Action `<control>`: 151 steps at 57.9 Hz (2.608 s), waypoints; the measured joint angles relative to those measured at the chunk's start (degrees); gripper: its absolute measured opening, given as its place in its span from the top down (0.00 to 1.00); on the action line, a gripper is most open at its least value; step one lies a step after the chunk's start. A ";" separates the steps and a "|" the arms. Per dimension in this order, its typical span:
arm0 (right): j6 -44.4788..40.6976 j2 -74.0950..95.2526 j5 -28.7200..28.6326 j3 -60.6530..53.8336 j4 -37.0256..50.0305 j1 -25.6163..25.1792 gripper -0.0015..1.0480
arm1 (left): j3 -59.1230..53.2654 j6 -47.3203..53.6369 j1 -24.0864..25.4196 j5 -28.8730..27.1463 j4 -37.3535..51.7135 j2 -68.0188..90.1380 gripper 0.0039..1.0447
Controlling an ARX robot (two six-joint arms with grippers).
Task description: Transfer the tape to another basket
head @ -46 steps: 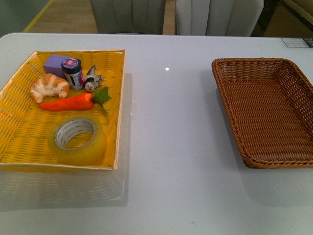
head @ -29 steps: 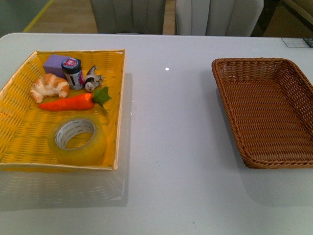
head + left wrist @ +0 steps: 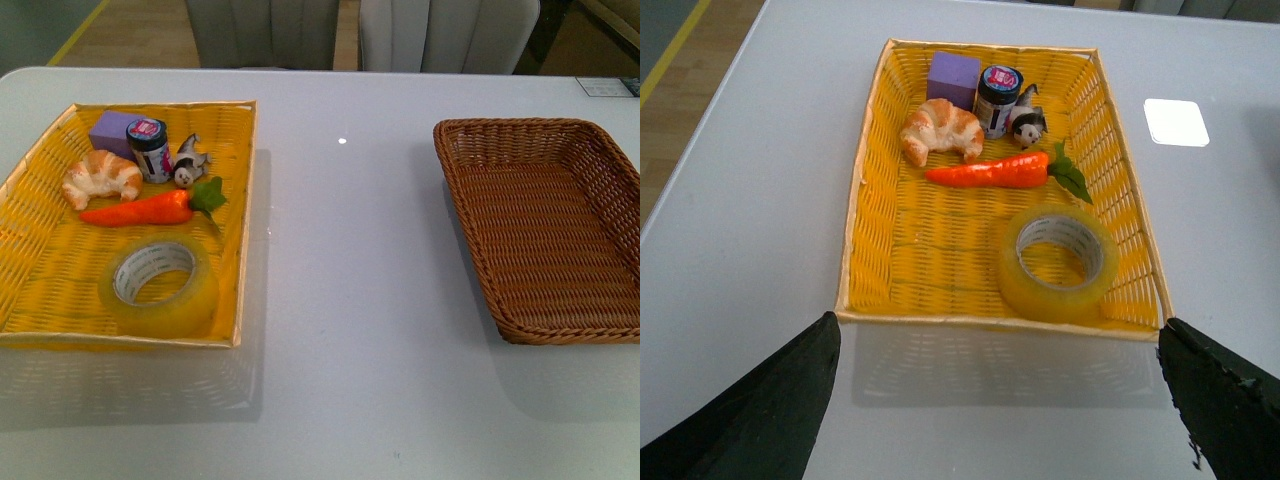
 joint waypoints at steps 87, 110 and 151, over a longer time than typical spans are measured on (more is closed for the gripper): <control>0.00 0.00 0.02 0.00 0.00 0.00 0.09 | 33.90 1.86 -8.35 -1.05 31.80 91.45 0.08; 0.02 0.00 0.02 0.00 0.00 0.00 0.09 | 34.53 1.29 -9.46 -2.82 31.69 93.09 0.55; 0.00 0.00 0.02 0.00 0.00 0.00 0.09 | 33.27 -4.31 -9.35 -2.84 25.49 72.91 0.86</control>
